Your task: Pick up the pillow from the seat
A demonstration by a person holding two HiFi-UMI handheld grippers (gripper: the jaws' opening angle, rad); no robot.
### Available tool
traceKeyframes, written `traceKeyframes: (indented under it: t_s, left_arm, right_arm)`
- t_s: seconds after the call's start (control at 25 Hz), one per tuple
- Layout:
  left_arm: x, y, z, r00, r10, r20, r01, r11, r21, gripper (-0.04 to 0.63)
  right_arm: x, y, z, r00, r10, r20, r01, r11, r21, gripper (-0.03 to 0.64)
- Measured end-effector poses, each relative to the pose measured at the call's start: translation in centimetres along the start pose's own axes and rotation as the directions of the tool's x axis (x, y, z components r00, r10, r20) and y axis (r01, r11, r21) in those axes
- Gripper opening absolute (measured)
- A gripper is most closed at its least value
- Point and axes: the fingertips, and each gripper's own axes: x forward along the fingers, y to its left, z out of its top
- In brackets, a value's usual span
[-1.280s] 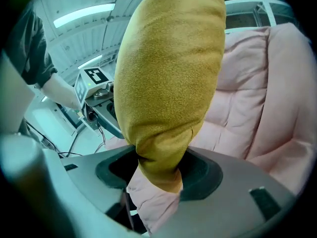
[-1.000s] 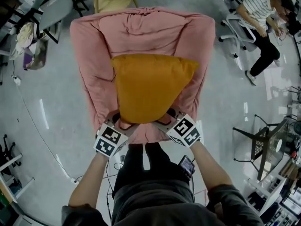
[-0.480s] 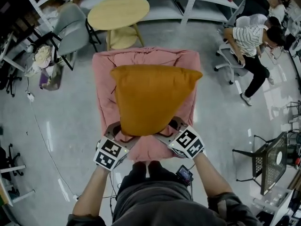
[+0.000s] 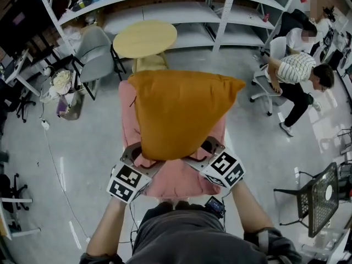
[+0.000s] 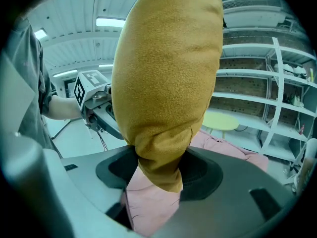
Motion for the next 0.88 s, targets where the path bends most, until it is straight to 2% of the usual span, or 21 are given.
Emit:
traceKeyframes:
  t_s: [0.16, 0.44, 0.88]
  left_arm:
    - [-1.7, -0.4, 2.3, 0.999, 0.022, 0.027, -0.023, 0.999, 0.03, 0.288]
    - [-3.3, -0.9, 5.0, 0.997, 0.018, 0.07, -0.021, 0.999, 0.043, 0.288]
    - [-3.3, 0.0, 6.5, 0.993, 0.027, 0.114, -0.033, 0.998, 0.05, 0.288]
  right_arm:
    - [-1.7, 0.3, 2.3, 1.0, -0.01, 0.029, 0.011, 0.999, -0.03, 0.256]
    - [-3.7, 0.3, 4.7, 0.998, -0.024, 0.052, 0.027, 0.998, -0.055, 0.256]
    - [-4.2, -0.5, 6.4, 0.996, -0.063, 0.06, 0.069, 0.993, -0.099, 0.255]
